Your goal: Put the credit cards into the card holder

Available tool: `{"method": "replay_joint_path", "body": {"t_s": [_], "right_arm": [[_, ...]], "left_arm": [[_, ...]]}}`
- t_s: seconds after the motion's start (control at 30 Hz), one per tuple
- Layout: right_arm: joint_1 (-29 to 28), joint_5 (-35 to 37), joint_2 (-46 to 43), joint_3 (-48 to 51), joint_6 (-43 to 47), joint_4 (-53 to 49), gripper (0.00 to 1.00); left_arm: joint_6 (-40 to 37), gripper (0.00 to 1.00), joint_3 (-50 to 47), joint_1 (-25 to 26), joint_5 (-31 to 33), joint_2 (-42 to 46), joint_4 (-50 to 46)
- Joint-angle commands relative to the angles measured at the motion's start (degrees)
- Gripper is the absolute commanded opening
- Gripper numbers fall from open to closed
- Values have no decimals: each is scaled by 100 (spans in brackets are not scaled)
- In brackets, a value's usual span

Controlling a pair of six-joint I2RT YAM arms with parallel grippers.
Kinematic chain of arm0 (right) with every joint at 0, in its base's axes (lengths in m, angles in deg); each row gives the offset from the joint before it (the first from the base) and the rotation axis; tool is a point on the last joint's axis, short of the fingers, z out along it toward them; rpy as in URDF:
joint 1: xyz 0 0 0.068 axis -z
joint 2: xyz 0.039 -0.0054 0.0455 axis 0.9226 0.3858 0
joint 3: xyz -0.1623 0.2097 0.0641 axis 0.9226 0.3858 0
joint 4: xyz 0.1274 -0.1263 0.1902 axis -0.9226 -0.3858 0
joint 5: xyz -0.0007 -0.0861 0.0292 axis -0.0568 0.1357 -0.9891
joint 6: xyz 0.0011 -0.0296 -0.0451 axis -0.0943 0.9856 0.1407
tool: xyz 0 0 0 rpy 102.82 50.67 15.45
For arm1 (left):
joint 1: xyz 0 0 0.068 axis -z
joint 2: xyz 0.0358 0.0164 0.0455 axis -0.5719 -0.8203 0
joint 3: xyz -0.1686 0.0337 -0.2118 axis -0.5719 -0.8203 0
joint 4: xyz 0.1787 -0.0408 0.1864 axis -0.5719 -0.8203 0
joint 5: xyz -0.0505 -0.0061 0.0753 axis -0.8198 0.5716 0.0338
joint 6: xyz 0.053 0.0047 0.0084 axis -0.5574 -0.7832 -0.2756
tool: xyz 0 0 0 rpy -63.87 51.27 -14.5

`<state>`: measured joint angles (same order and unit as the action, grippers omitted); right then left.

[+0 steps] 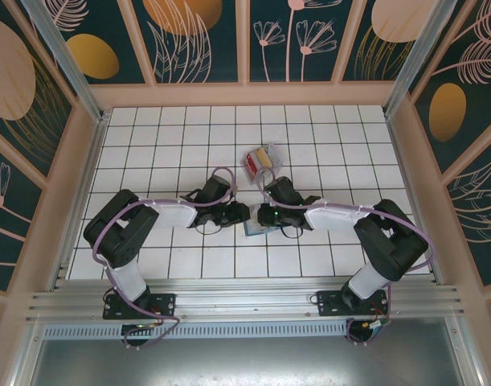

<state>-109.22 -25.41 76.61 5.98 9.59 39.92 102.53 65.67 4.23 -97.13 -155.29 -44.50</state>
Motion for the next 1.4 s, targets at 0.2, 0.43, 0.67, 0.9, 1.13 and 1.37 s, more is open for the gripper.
{"method": "replay_joint_path", "body": {"t_s": [0.2,0.43,0.67,0.9,1.13,1.37], "right_arm": [[-89,814,-313,-670,326,-1240,25],[87,705,-832,-602,299,-1518,30],[199,52,-1489,367,-59,-1302,26],[225,-269,-1683,1331,-592,-631,24],[596,-178,-1114,1422,-570,-63,23],[930,371,-412,901,-94,-8,22]], "left_arm": [[-209,35,104,47,469,182,-225],[-569,35,676,18,967,565,-1026],[-1100,34,1716,-275,1145,-65,-1598],[-1141,32,1875,-330,707,-658,-1232],[-993,31,1317,-321,470,-604,-893],[-745,29,347,-112,529,-36,-649]]}}
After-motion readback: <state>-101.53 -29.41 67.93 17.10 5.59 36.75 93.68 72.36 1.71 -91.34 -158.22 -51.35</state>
